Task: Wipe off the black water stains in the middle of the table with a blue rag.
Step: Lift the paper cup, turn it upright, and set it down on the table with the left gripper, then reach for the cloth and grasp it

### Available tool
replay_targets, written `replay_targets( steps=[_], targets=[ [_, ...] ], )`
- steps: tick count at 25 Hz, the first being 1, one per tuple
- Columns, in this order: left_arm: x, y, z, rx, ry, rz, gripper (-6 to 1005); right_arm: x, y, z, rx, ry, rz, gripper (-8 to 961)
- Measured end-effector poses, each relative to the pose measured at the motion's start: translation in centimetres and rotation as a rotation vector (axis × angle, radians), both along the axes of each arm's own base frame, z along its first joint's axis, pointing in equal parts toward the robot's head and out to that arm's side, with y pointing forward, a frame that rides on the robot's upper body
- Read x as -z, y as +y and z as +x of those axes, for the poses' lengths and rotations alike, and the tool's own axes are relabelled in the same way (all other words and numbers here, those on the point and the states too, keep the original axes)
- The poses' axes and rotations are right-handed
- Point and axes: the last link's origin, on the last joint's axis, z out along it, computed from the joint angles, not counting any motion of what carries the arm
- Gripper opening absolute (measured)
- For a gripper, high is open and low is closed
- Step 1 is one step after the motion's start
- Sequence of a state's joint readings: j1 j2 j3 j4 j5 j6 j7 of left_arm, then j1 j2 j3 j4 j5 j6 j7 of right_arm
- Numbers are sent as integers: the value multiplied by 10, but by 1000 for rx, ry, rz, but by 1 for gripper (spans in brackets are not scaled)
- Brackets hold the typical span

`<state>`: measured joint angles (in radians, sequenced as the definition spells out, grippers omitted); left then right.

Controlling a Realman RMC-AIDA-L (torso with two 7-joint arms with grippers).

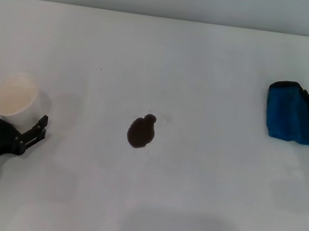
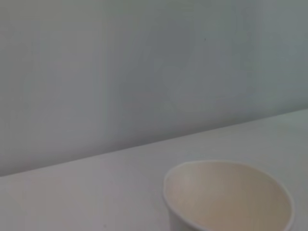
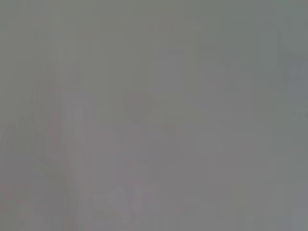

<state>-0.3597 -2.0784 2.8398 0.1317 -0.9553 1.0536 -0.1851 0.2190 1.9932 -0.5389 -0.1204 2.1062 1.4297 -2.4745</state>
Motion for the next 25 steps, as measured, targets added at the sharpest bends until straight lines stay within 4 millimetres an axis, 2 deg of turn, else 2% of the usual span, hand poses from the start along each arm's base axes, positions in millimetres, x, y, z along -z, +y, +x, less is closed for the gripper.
replay_targets(
  steps=[4, 14, 25],
  targets=[
    [1, -4, -2, -9, -11, -11, 880, -1, 1, 0, -1, -7, -2, 652],
    [10, -28, -4, -30, -50, -30, 879, -5, 4, 0, -7, -27, -7, 652],
    [-6, -77, -20, -57, -99, 77, 880, -9, 7, 0, -8, -34, -3, 652]
  ],
)
